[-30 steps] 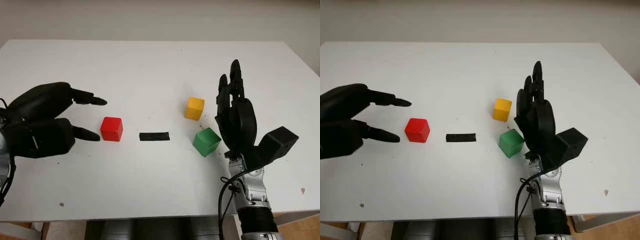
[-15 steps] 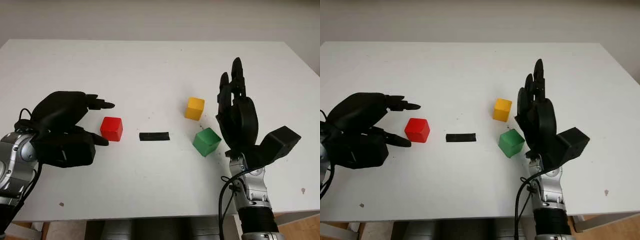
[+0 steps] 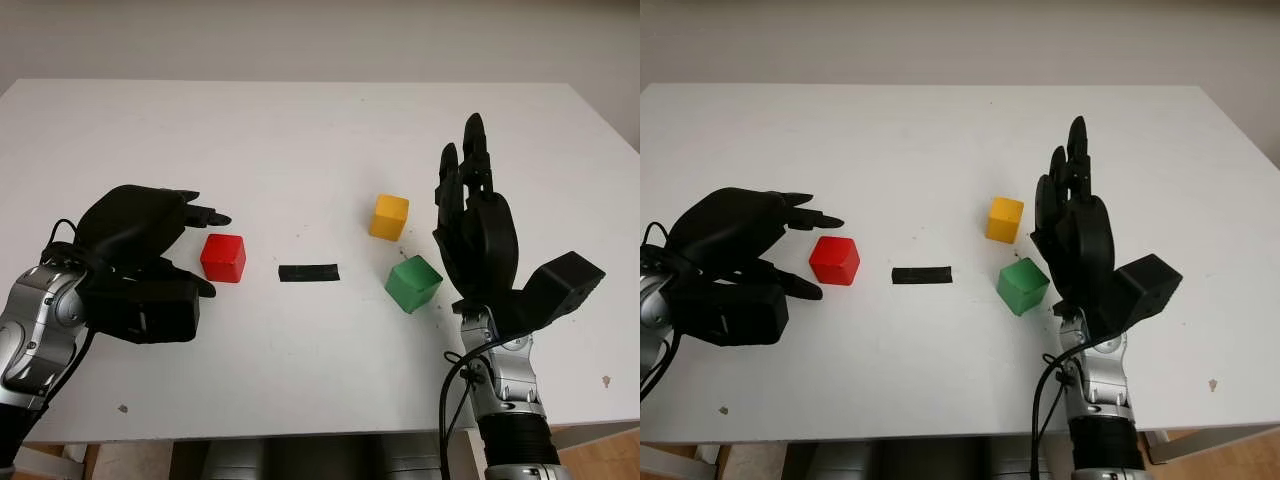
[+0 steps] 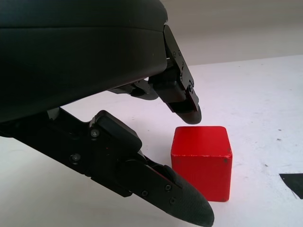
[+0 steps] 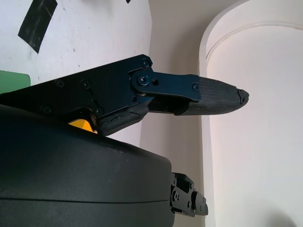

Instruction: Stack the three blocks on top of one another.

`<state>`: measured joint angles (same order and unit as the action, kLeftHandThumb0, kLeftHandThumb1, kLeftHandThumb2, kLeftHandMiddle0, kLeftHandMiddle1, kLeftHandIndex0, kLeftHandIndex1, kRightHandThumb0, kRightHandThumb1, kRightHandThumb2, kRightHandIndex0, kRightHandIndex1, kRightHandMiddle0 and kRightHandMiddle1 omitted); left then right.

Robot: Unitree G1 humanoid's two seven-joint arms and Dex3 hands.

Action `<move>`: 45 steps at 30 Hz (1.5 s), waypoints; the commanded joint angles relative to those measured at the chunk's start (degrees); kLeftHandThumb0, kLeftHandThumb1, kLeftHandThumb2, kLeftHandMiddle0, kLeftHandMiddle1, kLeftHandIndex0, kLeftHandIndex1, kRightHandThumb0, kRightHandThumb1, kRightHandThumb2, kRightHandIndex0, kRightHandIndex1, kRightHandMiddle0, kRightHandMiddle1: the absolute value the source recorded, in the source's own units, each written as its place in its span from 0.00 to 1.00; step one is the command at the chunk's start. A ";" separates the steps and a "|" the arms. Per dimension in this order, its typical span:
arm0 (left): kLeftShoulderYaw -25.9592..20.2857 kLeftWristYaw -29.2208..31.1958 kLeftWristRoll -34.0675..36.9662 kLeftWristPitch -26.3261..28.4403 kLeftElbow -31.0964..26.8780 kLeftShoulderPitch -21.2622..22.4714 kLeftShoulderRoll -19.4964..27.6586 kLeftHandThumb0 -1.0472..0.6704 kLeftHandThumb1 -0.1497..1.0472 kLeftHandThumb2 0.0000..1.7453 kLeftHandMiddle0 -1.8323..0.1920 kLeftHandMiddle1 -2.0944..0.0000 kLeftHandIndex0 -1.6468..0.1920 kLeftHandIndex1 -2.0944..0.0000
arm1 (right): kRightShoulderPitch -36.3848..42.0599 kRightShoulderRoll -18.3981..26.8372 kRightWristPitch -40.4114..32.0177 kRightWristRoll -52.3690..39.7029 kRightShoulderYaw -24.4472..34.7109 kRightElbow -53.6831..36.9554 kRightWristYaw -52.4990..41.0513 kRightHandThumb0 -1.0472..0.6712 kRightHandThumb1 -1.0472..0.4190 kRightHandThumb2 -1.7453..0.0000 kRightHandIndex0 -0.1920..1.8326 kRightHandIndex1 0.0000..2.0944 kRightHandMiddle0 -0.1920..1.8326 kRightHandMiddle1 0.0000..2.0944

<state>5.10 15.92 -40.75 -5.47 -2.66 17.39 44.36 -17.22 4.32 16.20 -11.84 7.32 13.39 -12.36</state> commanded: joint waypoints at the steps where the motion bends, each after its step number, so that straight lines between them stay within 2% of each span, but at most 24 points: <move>1: 0.34 -0.53 -0.04 -0.68 -0.24 0.90 -0.24 0.14 0.80 0.03 0.70 0.96 0.46 0.93 | -0.19 0.49 -0.36 -0.26 0.33 -1.57 0.00 0.13 0.00 0.70 0.00 0.00 0.00 0.01; 10: 1.45 -4.78 -3.06 -1.91 0.29 0.87 -1.26 0.19 0.84 0.04 0.66 0.95 0.42 0.89 | -0.56 0.93 -0.13 -0.46 0.40 -1.45 -0.69 0.14 0.00 0.70 0.00 0.00 0.00 0.01; 11: 1.56 -5.10 -3.15 -2.04 0.39 0.83 -1.39 0.20 0.84 0.03 0.66 0.95 0.44 0.85 | -0.55 1.03 -0.18 -0.33 0.40 -1.46 -0.71 0.14 0.00 0.69 0.00 0.00 0.00 0.01; 12: 1.66 -5.45 -3.24 -2.27 0.53 0.78 -1.49 0.20 0.84 0.03 0.66 0.95 0.49 0.76 | -0.53 1.06 -0.38 -0.23 0.38 -1.63 -0.61 0.14 0.00 0.69 0.00 0.00 0.00 0.01; 14: 1.89 -6.13 -3.51 -2.78 0.91 0.67 -1.68 0.21 0.85 0.03 0.65 0.96 0.53 0.68 | -0.51 1.04 -0.51 -0.26 0.40 -1.78 -0.51 0.14 0.00 0.69 0.00 0.00 0.00 0.01; 20: 3.29 -7.75 -6.17 -4.03 2.00 0.90 -1.74 0.24 0.90 0.04 0.64 0.96 0.55 0.61 | -0.37 1.29 -0.54 -0.35 0.42 -2.07 -0.65 0.15 0.00 0.69 0.00 0.00 0.00 0.01; 26: 4.74 -9.05 -9.90 -3.76 2.62 1.30 -1.81 0.23 0.90 0.03 0.63 0.96 0.55 0.60 | -0.19 1.16 -0.98 -0.65 0.47 -2.53 -0.50 0.15 0.00 0.69 0.00 0.00 0.00 0.01; 31: 5.63 -7.80 -11.24 -3.06 2.60 1.49 -1.84 0.24 0.88 0.03 0.64 0.96 0.56 0.61 | -0.17 1.15 -1.10 -0.42 0.42 -2.63 -0.13 0.15 0.00 0.69 0.00 0.00 0.00 0.01; 38: 7.07 -7.16 -14.33 -3.20 2.80 1.99 -1.20 0.31 0.88 0.03 0.62 0.97 0.50 0.70 | -0.02 1.05 -1.66 -0.59 0.39 -3.11 0.08 0.15 0.00 0.69 0.00 0.00 0.00 0.00; 41: 7.04 -6.67 -13.60 -3.57 3.06 2.09 -1.39 0.36 0.89 0.03 0.61 0.97 0.46 0.68 | -0.01 1.08 -1.69 -0.41 0.34 -3.26 0.23 0.15 0.00 0.70 0.00 0.00 0.00 0.01; 45: 6.02 -2.73 -8.03 -4.85 2.41 2.86 -1.56 0.37 0.92 0.03 0.62 0.97 0.52 0.60 | -0.09 1.06 -1.84 -0.39 0.27 -3.39 0.32 0.15 0.00 0.70 0.00 0.01 0.00 0.01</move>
<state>10.91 11.82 -50.28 -9.56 -0.49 20.06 42.73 -17.22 5.02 14.62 -12.24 7.33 11.24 -12.17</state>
